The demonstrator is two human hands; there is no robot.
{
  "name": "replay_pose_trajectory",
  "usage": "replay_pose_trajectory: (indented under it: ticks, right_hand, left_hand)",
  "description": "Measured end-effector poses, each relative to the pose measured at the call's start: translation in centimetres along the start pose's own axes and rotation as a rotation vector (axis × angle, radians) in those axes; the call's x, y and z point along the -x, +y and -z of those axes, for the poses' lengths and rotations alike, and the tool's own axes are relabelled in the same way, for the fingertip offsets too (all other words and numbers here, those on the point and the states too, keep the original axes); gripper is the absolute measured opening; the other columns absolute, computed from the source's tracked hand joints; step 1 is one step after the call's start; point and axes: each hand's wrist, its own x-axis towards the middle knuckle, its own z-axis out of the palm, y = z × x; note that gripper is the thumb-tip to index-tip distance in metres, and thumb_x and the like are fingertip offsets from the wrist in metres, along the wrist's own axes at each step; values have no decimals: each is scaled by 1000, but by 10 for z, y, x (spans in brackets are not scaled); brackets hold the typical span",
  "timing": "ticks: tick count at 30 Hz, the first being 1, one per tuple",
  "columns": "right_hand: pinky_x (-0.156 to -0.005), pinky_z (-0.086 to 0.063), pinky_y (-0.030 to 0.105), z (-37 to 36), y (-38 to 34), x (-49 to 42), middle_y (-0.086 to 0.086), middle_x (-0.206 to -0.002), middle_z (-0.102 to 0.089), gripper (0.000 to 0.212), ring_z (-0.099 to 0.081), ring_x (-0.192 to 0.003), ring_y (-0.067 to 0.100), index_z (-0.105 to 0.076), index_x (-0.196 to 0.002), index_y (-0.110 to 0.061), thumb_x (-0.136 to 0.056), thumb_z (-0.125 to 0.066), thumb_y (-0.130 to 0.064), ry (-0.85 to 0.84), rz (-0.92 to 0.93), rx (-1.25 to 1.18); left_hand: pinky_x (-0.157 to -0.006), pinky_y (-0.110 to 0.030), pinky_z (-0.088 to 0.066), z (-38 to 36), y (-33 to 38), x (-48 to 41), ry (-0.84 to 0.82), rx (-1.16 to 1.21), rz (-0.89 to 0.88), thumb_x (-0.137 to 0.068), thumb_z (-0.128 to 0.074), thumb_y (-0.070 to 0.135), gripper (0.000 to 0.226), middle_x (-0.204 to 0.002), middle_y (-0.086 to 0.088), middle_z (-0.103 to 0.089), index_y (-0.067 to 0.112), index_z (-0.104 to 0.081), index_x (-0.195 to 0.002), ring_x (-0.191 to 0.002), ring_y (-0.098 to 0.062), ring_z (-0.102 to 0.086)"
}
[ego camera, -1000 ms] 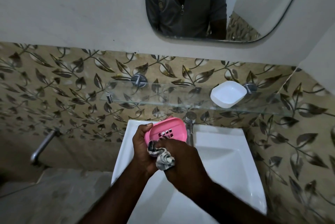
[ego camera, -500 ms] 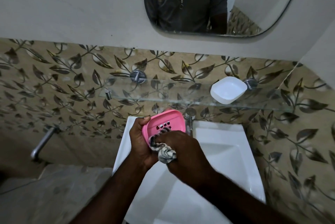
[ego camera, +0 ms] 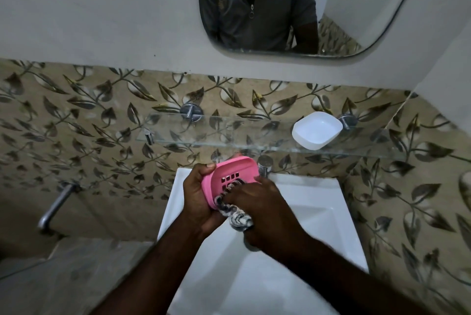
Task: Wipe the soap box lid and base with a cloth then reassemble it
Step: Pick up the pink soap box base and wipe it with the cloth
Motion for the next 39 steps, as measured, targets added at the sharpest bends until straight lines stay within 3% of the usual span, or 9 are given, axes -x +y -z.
replay_pose_trajectory:
  ticks: [4, 8, 10, 15, 19, 24, 28, 35, 39]
  right_hand:
    - [-106, -27, 39, 2, 29, 2, -6, -89, -71, 46, -65, -89, 18, -69, -89, -23, -48, -60, -5, -8, -52, 131]
    - [-64, -43, 27, -4, -7, -1, -5, -73, -62, 18, -58, -70, 16, -62, -71, -21, -58, -67, -10, 98, -320, -135]
    - [-61, -41, 27, -9, -22, -1, -5, -74, -61, 18, -54, -71, 14, -62, -74, -21, -61, -68, -10, 128, -298, -182]
    - [-107, -26, 37, -10, 11, 6, -6, -89, -70, 33, -63, -91, 15, -64, -91, -23, -63, -53, -11, 34, -84, 43]
    - [-116, -16, 43, -6, 40, 7, -2, -103, -71, 51, -66, -102, 17, -65, -100, -16, -52, -54, -2, -109, -36, 216]
    - [-67, -43, 28, -2, -1, -1, -5, -79, -67, 18, -62, -74, 19, -63, -81, -23, -67, -62, -12, 76, -313, -93]
    - [-60, -42, 21, -3, -33, -10, -6, -76, -62, 11, -56, -71, 12, -61, -80, -24, -71, -67, -24, 168, -362, -292]
    - [-100, -33, 36, 0, 7, -10, -4, -110, -69, 53, -59, -107, 14, -62, -112, -24, -62, -42, -19, -18, 99, 39]
    - [-105, -30, 41, -5, 34, -8, -4, -108, -71, 54, -63, -105, 14, -64, -109, -24, -59, -56, -5, -30, 82, 104]
  left_hand:
    - [-101, -43, -39, -2, -3, -1, -32, 6, 31, -50, -76, 32, 91, -123, -27, -58, 0, -53, -132, -109, -38, -56]
    - [-76, -34, -58, -2, -9, -4, -16, -34, -14, -35, -83, 32, 82, -95, -21, -71, 0, -70, -109, -82, -31, -70]
    - [-66, -30, -59, -2, -10, -3, -6, -45, -63, -31, -84, 34, 78, -82, -18, -73, 2, -72, -101, -70, -27, -70]
    - [-80, -37, -57, 1, -6, 1, -22, -40, -38, -41, -81, 32, 81, -102, -24, -70, 1, -68, -114, -89, -34, -68]
    - [-93, -44, -42, -2, -1, 1, 15, -72, 12, -47, -78, 32, 92, -126, -29, -53, -3, -55, -129, -108, -38, -53]
    - [-82, -35, -53, -4, -3, -3, 17, -98, -26, -47, -76, 32, 72, -98, -21, -69, -1, -68, -110, -87, -31, -66]
    - [-67, -27, -58, -4, -2, -4, 7, -90, -105, -50, -68, 37, 45, -72, -11, -72, 5, -76, -80, -66, -24, -69]
    - [-79, -37, -55, -5, 18, 3, -43, -13, 2, -71, -45, 38, 44, -83, -16, -72, 8, -77, -75, -77, -30, -69]
    - [-88, -45, -50, -7, 29, 4, -31, -82, 95, -68, -55, 37, 61, -114, -24, -61, 2, -61, -119, -98, -36, -61]
